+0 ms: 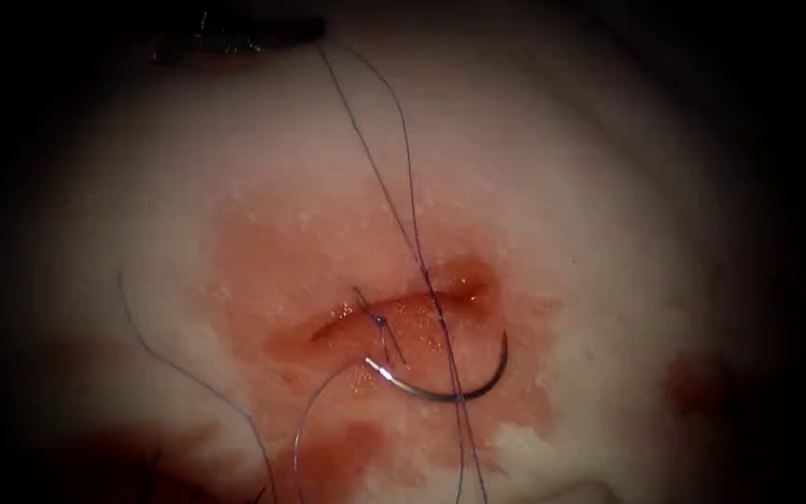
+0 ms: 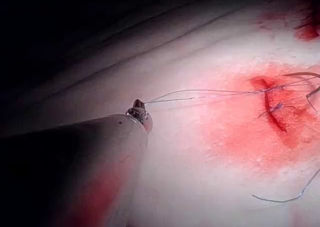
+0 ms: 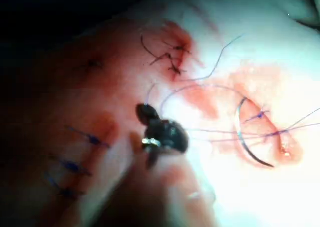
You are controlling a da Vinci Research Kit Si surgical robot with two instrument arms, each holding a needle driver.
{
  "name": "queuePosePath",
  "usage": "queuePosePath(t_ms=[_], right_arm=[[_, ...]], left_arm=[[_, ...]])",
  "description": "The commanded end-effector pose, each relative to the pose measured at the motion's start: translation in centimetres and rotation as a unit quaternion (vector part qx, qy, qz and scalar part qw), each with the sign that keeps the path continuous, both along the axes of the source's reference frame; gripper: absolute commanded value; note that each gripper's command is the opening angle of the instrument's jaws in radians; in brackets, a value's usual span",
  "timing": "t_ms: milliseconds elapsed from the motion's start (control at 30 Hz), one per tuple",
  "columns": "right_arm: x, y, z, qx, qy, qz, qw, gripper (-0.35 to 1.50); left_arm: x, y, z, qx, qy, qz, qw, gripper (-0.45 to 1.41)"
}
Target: Wound Closure
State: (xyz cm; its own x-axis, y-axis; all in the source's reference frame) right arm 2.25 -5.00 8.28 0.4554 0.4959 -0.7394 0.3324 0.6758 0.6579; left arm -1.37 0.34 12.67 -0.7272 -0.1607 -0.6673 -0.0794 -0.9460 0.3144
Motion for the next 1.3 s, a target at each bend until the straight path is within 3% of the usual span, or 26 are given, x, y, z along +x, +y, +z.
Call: queuePosePath(t_ms=[33, 200, 233, 267, 300, 333, 400, 567, 667, 800, 833, 933, 1000, 1033, 1133, 1300], right_arm=[[0.06, -0.03, 0.03, 0.001, 0.005, -0.007, 1.0, -0.35], [0.07, 0.0, 0.05, 0.006, 0.019, -0.015, 1.0, -0.35], [0.07, 0.01, 0.07, 0.004, 0.018, -0.004, 1.0, 0.0], [0.07, 0.03, 0.07, 0.0, 0.014, 0.008, 1.0, 0.54], [0.06, 0.05, 0.08, -0.003, 0.01, 0.02, 1.0, 0.93], [0.05, 0.08, 0.08, -0.007, 0.005, 0.038, 0.999, 1.21], [-0.05, 0.23, 0.03, -0.011, -0.011, 0.079, 0.997, 1.41], [-0.32, 0.58, -0.11, 0.005, -0.026, 0.11, 0.994, 1.43], [-0.52, 0.78, -0.15, 0.01, -0.03, 0.12, 0.992, 1.26], [-0.58, 1.07, -0.13, 0.013, -0.054, 0.14, 0.989, 1.23], [-0.51, 1.19, -0.11, 0.006, -0.071, 0.15, 0.986, 1.23], [-0.41, 1.27, -0.09, 0.002, -0.078, 0.163, 0.984, 1.23], [-0.14, 1.38, -0.01, -0.019, -0.092, 0.177, 0.98, 1.25], [-0.14, 1.38, -0.01, -0.019, -0.092, 0.177, 0.98, 1.25], [0.16, 1.49, 0.09, -0.034, -0.116, 0.18, 0.976, 1.45], [0.1, 1.59, -0.14, -0.013, -0.103, 0.151, 0.983, 1.46]], left_arm=[[-0.05, 0.04, 0.04, -0.001, -0.001, 0.0, 1.0, -0.45], [-0.06, 0.0, 0.03, -0.001, 0.0, -0.001, 1.0, -0.45], [-0.06, -0.03, 0.01, -0.001, 0.001, -0.002, 1.0, -0.45], [-0.07, -0.05, -0.01, 0.001, 0.002, -0.005, 1.0, -0.45], [-0.08, -0.06, -0.03, 0.002, 0.001, -0.005, 1.0, -0.45], [-0.09, -0.08, -0.06, 0.002, 0.001, -0.004, 1.0, -0.45], [-0.12, -0.11, -0.14, 0.0, 0.002, 0.001, 1.0, -0.45], [-0.16, -0.13, -0.25, 0.001, 0.002, 0.004, 1.0, -0.45], [-0.18, -0.15, -0.27, 0.0, 0.002, 0.006, 1.0, -0.45], [-0.2, -0.19, -0.29, -0.001, 0.001, 0.009, 1.0, -0.45], [-0.2, -0.21, -0.3, -0.002, 0.001, 0.011, 1.0, -0.45], [-0.2, -0.22, -0.31, -0.002, 0.0, 0.012, 1.0, -0.45], [-0.2, -0.23, -0.32, -0.002, 0.0, 0.012, 1.0, -0.45], [-0.2, -0.23, -0.32, -0.002, 0.0, 0.012, 1.0, -0.45], [-0.19, -0.24, -0.32, -0.002, 0.0, 0.012, 1.0, -0.45], [-0.15, -0.25, -0.33, -0.002, -0.001, 0.014, 1.0, -0.45]])
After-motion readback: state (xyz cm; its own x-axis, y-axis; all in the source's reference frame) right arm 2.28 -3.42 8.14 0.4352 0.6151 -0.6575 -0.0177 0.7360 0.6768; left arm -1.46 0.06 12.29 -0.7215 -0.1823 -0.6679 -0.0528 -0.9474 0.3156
